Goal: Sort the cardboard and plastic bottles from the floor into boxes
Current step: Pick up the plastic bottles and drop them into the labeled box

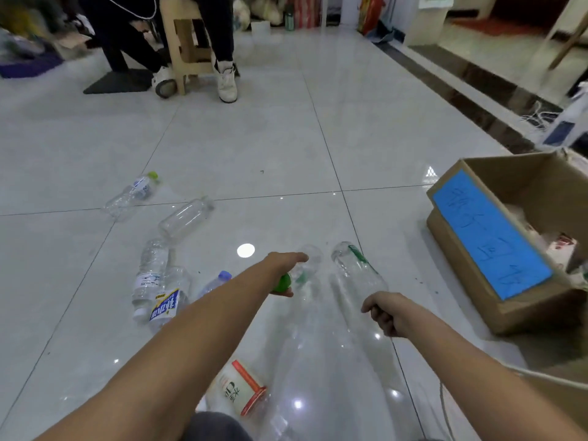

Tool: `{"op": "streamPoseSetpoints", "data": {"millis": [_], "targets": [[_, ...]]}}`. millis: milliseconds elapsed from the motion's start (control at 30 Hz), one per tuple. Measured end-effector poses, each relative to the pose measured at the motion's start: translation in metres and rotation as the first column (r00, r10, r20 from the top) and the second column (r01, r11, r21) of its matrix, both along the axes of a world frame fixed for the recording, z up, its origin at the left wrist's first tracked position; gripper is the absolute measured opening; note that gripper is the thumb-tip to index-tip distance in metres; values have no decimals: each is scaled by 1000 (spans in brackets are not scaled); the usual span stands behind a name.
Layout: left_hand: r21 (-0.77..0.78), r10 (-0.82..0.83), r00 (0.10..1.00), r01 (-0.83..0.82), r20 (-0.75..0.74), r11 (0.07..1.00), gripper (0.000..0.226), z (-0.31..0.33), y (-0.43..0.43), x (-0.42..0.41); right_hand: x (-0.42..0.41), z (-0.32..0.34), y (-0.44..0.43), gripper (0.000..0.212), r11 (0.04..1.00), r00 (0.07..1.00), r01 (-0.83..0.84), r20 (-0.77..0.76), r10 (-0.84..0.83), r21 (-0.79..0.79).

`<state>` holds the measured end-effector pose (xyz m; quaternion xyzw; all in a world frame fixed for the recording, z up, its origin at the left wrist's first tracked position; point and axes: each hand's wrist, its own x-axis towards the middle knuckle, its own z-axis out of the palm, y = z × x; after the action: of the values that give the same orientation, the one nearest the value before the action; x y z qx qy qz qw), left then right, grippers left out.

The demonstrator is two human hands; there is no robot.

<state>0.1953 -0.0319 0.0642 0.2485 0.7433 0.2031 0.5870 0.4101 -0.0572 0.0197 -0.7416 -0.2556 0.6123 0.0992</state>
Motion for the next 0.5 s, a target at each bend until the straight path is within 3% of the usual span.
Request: {"op": "streamPoseSetpoints", "data": {"millis": [100,200,367,500], "targets": [[67,-45,995,39,90,997,72,21,17,49,38,39,12,32,963,957,268,-122,-263,26],[170,-156,981,135,119,976,73,44,41,108,80,74,27,32,877,852,478,-271,-448,53],[361,-323,941,267,104,894,63,82,83,207,149,124,46,34,756,745,636,-379,-549,154],[409,-427,895,344,131,846,66,99,101,279,186,135,58,31,601,598,786,-424,-680,144]]}}
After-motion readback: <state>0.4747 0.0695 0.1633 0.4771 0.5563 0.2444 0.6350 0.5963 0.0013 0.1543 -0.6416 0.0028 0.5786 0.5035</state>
